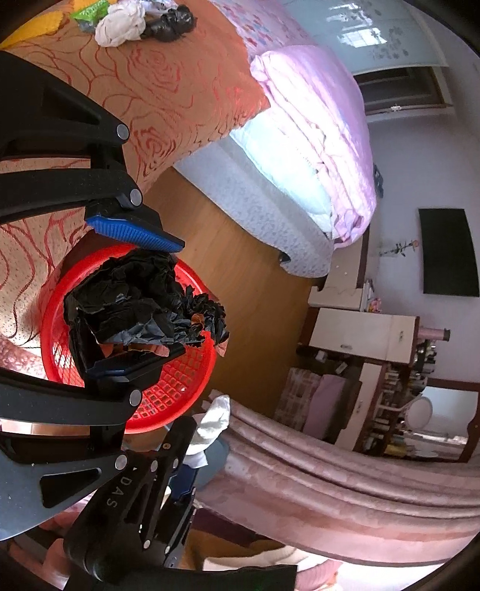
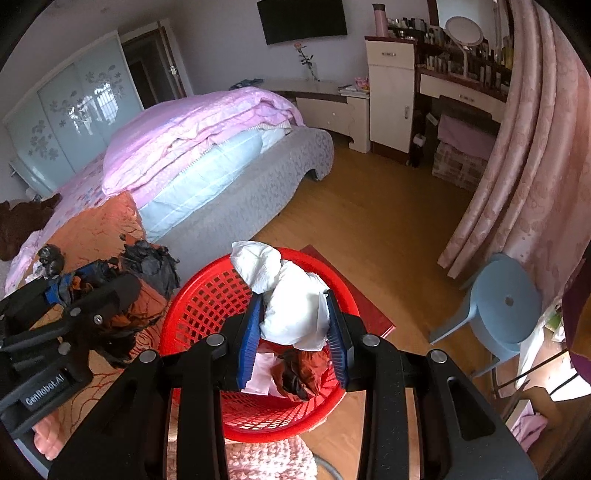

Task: Collect trash
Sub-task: 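Open both tools to drop the black bag and white cloth into the basket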

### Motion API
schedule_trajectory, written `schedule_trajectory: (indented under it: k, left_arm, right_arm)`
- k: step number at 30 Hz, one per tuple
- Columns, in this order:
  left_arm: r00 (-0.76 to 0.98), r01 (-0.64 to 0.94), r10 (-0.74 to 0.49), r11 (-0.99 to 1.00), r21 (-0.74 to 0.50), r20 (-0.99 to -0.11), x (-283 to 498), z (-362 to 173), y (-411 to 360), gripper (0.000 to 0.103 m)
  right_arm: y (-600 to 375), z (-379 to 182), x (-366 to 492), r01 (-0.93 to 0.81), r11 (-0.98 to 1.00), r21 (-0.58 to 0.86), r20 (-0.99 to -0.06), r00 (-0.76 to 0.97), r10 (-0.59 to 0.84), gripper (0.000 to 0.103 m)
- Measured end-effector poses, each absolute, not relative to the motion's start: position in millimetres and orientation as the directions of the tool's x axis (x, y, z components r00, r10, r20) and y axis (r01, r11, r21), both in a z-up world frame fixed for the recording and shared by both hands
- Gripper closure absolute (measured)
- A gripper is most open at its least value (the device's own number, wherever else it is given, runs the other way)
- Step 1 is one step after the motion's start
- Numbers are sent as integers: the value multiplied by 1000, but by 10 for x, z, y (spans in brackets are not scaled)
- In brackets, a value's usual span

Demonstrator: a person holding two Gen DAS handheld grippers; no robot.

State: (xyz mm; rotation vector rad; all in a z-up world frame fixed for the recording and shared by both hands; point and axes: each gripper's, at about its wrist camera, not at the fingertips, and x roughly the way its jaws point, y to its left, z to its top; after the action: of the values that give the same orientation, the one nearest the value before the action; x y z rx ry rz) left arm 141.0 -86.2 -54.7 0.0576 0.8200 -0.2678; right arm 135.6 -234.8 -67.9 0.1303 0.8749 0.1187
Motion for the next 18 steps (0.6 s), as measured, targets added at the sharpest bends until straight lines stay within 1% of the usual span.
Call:
schedule_trajectory:
  k: [7, 8, 9, 10, 13, 18]
  left_arm:
    - [625, 264, -218, 963, -60, -750, 1446, -637, -842, 49]
    - [624, 263, -218, 963, -62, -750, 1445, -639, -835, 47]
    - [624, 261, -219, 963, -65, -750, 1445, -641, -820, 46]
    - [624, 259, -219, 964, -66, -750, 1441, -639, -810, 44]
    - [626, 250, -217, 966, -71, -749, 1445, -643, -778, 39]
    - [627, 233, -207, 970, -73, -751, 1434, -659, -737, 38]
  right_arm:
    - [-2393, -756, 1382, -27, 984, 174, -771, 618, 153, 68]
    - [-2398, -768, 1386, -23, 984, 174, -774, 615, 151, 66]
    - [-2403, -772, 1389, -19, 984, 175, -775, 614, 150, 61]
    - [-2410, -777, 1390, -13, 984, 176, -776, 613, 147, 58]
    - [-2418, -793, 1399, -8, 984, 177, -780, 609, 145, 53]
    - [-2392, -792, 1401, -10, 986, 169, -781, 609, 140, 53]
